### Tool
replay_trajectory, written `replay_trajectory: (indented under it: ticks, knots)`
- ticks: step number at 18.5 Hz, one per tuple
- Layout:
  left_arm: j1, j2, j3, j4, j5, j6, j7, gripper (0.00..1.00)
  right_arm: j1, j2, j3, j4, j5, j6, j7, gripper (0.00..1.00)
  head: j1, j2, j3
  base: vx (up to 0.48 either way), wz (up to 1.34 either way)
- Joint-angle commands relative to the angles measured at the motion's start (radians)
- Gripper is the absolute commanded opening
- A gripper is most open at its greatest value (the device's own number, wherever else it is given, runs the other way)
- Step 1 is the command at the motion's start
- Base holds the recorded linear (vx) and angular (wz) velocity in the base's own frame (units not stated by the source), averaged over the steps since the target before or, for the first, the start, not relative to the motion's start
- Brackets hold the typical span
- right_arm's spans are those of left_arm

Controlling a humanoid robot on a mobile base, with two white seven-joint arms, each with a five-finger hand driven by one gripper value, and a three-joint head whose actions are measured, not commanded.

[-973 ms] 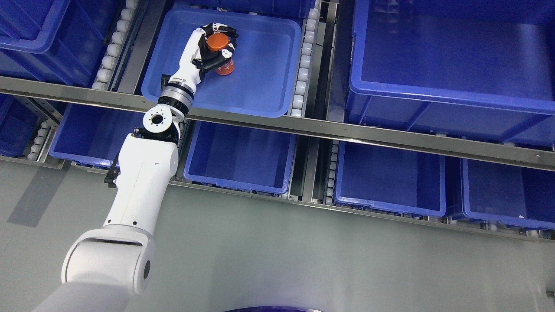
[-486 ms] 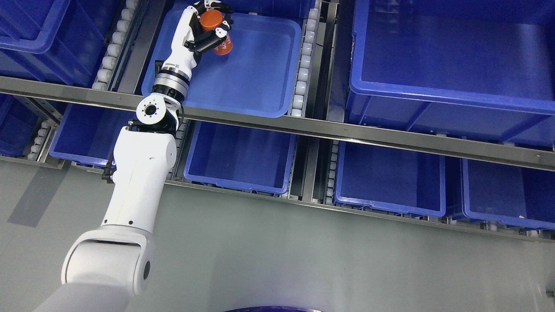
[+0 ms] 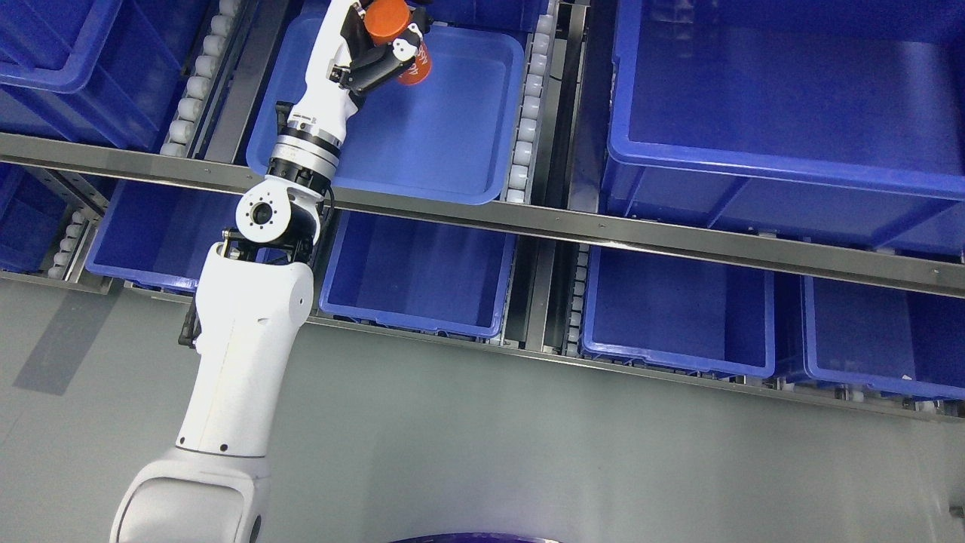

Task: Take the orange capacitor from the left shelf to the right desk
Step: 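Lift the capacitor with the left hand up out of the bin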

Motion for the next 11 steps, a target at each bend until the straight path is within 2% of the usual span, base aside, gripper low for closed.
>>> replay_trajectory:
  ticks: [1, 11]
  knots:
    - [0.121, 0.017, -0.052, -0.304, 0.009, -0.052, -0.007, 0.01, 0.034, -0.017, -0.012, -0.023, 0.0, 0.0, 0.0, 1.0, 0.0, 0.0, 0.0, 0.0, 0.0]
    - [0.164, 0.017, -0.051, -0.304, 0.009, -0.092, -0.009, 0.01, 0.034, -0.017, -0.011, -0.023, 0.0, 0.0, 0.0, 1.0, 0.0, 0.0, 0.0, 0.0, 0.0]
